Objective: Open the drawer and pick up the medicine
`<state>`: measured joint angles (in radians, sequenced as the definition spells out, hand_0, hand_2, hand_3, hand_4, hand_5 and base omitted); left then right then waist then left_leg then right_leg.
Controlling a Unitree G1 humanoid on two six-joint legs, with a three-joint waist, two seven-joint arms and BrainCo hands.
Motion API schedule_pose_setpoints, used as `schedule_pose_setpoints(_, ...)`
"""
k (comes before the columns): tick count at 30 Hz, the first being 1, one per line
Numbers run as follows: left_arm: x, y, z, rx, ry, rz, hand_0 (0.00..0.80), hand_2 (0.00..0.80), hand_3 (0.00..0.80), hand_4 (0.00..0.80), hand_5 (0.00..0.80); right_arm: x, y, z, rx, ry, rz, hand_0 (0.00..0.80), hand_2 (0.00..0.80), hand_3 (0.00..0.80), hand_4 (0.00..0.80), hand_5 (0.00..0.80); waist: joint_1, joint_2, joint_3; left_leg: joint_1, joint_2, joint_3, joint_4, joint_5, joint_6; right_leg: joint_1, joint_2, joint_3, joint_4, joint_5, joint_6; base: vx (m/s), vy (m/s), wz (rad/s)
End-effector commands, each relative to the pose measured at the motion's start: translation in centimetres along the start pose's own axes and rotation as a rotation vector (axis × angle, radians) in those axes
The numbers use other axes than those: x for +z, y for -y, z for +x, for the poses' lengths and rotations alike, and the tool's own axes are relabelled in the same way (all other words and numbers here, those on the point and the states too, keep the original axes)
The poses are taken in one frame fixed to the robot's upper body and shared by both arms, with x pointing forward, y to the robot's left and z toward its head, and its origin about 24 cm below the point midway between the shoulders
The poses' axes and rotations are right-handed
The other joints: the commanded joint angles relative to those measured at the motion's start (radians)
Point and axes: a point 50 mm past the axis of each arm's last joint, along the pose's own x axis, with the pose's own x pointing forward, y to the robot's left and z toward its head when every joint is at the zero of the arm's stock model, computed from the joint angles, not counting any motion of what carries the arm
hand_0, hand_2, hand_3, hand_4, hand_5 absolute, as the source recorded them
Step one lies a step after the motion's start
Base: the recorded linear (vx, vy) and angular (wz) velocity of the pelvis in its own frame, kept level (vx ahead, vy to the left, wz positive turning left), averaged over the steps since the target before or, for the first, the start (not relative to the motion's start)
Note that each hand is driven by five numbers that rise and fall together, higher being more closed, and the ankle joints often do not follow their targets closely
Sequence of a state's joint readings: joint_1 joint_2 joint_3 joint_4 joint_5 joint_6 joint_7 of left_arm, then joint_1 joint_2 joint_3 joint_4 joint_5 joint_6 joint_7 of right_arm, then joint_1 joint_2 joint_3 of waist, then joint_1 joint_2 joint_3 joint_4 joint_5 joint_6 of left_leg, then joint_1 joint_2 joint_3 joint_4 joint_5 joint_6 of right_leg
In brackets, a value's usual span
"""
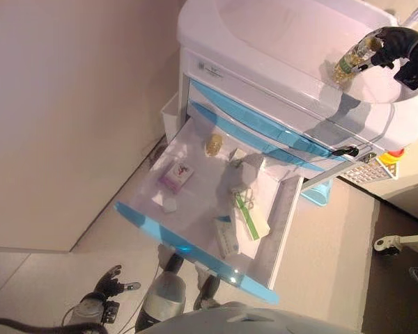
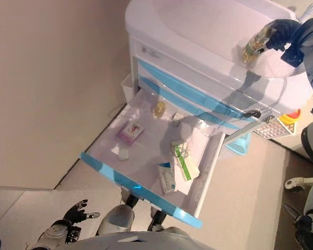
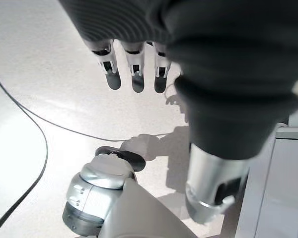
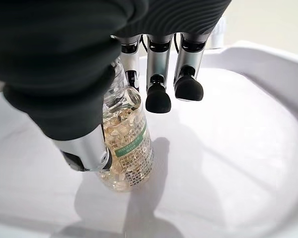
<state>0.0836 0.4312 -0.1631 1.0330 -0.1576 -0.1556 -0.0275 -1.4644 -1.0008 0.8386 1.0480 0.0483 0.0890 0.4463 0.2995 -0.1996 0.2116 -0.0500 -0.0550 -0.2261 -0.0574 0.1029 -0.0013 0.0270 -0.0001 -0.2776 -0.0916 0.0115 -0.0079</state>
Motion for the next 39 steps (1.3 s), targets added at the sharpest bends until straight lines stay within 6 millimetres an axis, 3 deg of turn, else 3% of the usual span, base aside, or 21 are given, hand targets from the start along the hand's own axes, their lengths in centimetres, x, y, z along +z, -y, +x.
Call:
schedule_pose_setpoints(1,1.4,-1.2,0.0,0.017,0.072,0.029,0.000,0.000,0.000,0.000,0.000,1.0,4.0,-1.8,-0.126,0.019,-0.055,0.800,0.800,0.800,0.800,0.800,0.015,-0.012,0.027,0.010,-0.040,-0.027,-0.016,-0.083,0.007,0.021,0.015,0.015,0.078,-0.042,0.029,0.016,0.003,0.06)
schedule_pose_setpoints(2,1.4,-1.3,0.0,0.017,0.076,0.028,0.000,0.000,0.000,0.000,0.000,1.0,4.0,-1.8,-0.125,0.021,-0.052,0.800,0.800,0.800,0.800,0.800,0.015,-0.012,0.029,0.010,-0.041,-0.028,-0.015,-0.084,0.008,0.020,0.015,0.016,0.079,-0.042,0.029,0.000,0.000,0.00)
schedule_pose_setpoints(4,1.5,-1.4,-0.1,0.016,0.085,0.027,0.000,0.000,0.000,0.000,0.000,1.1,3.9,-1.8,-0.119,0.028,-0.053,0.326,0.326,0.326,0.326,0.326,0.014,-0.012,0.031,0.010,-0.043,-0.028,-0.015,-0.084,0.011,0.018,0.015,0.021,0.080,-0.040,0.029,0.027,0.003,-0.05)
schedule_pose_setpoints(5,1.5,-1.3,0.0,0.015,0.086,0.027,0.000,0.000,0.000,0.000,0.000,1.2,3.7,-1.7,-0.116,0.031,-0.055,0.138,0.138,0.138,0.138,0.138,0.013,-0.012,0.031,0.012,-0.043,-0.028,-0.014,-0.084,0.012,0.018,0.015,0.023,0.081,-0.040,0.030,0.044,0.009,-0.05)
schedule_pose_setpoints(6,1.5,-1.2,0.0,0.014,0.088,0.029,0.000,0.000,0.000,0.000,0.000,1.3,3.6,-1.6,-0.111,0.036,-0.058,0.000,0.000,0.000,0.000,0.000,0.012,-0.013,0.030,0.015,-0.044,-0.028,-0.013,-0.085,0.013,0.020,0.014,0.025,0.083,-0.039,0.030,0.067,0.009,-0.06)
schedule_pose_setpoints(15,2.0,-1.2,0.0,0.004,0.109,0.041,0.000,0.000,0.000,0.000,0.000,2.0,3.9,-1.8,-0.136,0.075,-0.060,0.000,0.000,0.000,0.000,0.000,-0.006,-0.014,0.019,0.041,-0.044,-0.015,-0.012,-0.093,0.019,0.031,0.016,0.047,0.090,-0.037,0.033,0.035,0.003,-0.05)
schedule_pose_setpoints(24,1.1,-1.1,-0.1,-0.002,0.074,0.055,0.000,0.000,0.000,0.000,0.000,2.1,6.2,-3.0,-0.203,0.070,-0.033,0.000,0.000,0.000,0.000,0.000,-0.026,-0.018,-0.001,0.061,-0.041,0.004,-0.016,-0.097,0.020,0.041,0.019,0.064,0.088,-0.032,0.037,-0.005,0.000,-0.09)
schedule_pose_setpoints(35,-1.4,-0.1,-0.5,-0.041,-0.027,0.088,0.000,0.000,0.000,0.000,0.000,0.4,7.1,-4.1,-0.189,0.016,-0.038,0.000,0.000,0.000,0.000,0.000,-0.089,0.000,-0.059,0.099,-0.048,0.064,-0.009,-0.117,0.031,0.050,0.008,0.117,0.089,-0.024,0.048,-0.032,0.027,-0.15)
schedule_pose_setpoints(39,-1.4,0.7,-0.3,-0.068,-0.038,0.101,0.000,0.000,0.000,0.000,0.000,-1.5,7.1,-4.4,-0.252,-0.019,0.002,0.000,0.000,0.000,0.000,0.000,-0.121,0.020,-0.074,0.115,-0.050,0.095,-0.006,-0.128,0.036,0.052,0.003,0.146,0.089,-0.020,0.056,-0.057,0.037,-0.33)
